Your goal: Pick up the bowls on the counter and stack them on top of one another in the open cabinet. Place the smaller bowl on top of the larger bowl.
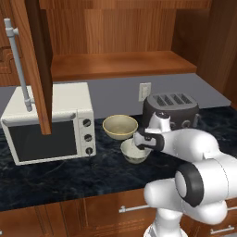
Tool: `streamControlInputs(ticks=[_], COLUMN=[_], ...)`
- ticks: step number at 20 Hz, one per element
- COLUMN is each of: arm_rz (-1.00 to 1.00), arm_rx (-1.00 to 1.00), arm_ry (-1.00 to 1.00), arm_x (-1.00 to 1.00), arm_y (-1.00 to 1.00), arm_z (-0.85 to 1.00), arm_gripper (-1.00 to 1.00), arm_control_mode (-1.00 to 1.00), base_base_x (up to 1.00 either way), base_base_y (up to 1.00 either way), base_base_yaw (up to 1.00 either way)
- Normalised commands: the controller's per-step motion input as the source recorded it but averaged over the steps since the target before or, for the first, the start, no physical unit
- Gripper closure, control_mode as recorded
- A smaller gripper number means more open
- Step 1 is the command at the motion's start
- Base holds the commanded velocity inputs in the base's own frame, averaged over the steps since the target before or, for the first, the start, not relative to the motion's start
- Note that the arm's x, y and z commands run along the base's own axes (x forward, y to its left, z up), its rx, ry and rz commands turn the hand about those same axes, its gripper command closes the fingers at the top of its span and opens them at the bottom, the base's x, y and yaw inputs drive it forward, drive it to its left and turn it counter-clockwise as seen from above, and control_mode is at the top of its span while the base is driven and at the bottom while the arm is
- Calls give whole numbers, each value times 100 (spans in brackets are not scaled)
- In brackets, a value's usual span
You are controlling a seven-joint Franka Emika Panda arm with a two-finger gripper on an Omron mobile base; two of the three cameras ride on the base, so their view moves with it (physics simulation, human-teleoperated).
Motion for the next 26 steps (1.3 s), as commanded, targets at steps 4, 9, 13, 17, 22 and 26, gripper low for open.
streamControlInputs(ticks=[4,9,13,17,22,26], arm_rz=[-3,-1,0,0,0,-1], arm_rx=[0,0,2,4,6,11], arm_ry=[0,0,0,0,0,-2], arm_x=[0,-7,-33,-50,-55,-10], arm_y=[0,0,0,0,-1,0], arm_z=[47,63,72,69,63,49], arm_gripper=[100,100,100,100,100,100], arm_control_mode=[-100,-100,-100,-100,-100,-100], base_base_x=[0,0,0,0,0,0], base_base_y=[0,0,0,0,0,0], base_base_yaw=[0,0,0,0,0,0])
